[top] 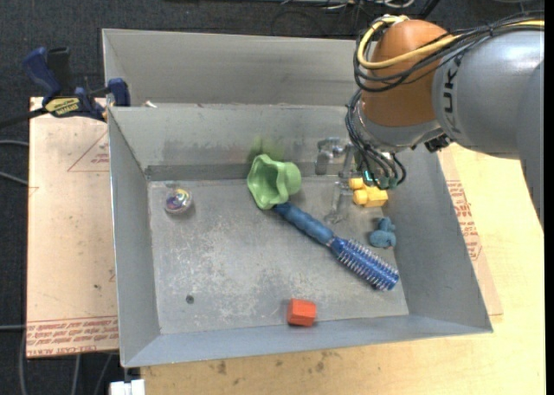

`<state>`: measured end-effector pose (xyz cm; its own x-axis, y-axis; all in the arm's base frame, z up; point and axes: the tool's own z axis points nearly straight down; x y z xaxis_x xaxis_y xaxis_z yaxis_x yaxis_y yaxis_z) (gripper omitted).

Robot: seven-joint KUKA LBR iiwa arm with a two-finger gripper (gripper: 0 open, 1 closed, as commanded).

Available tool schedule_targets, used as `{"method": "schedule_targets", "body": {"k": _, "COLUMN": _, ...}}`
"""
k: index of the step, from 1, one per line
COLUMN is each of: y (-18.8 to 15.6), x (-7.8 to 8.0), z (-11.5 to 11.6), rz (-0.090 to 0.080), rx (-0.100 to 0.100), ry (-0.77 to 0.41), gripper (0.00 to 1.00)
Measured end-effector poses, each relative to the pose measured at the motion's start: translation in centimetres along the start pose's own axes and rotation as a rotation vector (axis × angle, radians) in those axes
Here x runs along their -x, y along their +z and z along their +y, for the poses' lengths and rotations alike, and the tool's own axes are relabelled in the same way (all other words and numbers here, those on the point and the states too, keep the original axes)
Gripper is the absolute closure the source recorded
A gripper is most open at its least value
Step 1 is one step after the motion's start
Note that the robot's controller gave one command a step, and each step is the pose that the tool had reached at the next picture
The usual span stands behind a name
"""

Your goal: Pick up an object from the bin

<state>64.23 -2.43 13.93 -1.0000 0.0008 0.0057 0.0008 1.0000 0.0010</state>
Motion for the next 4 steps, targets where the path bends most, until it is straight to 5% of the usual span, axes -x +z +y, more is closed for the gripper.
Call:
{"method": "schedule_targets", "body": {"k": 1, "y": -6.9, "x": -6.4, "z": 6.8, "rz": -0.010, "rx": 0.001, "ry": -0.185, "gripper": 0.00}}
{"method": "schedule_targets", "body": {"k": 2, "y": -0.3, "x": -2.1, "z": 0.8, "rz": -0.005, "rx": -0.003, "ry": -0.129, "gripper": 0.00}}
{"method": "schedule_targets", "body": {"k": 3, "y": 6.8, "x": -9.7, "z": -0.2, "rz": -0.003, "rx": 0.001, "ry": 0.005, "gripper": 0.00}}
{"method": "schedule_targets", "body": {"k": 4, "y": 6.6, "x": -9.5, "z": -0.2, "rz": -0.006, "rx": 0.000, "ry": 0.002, "gripper": 1.00}}
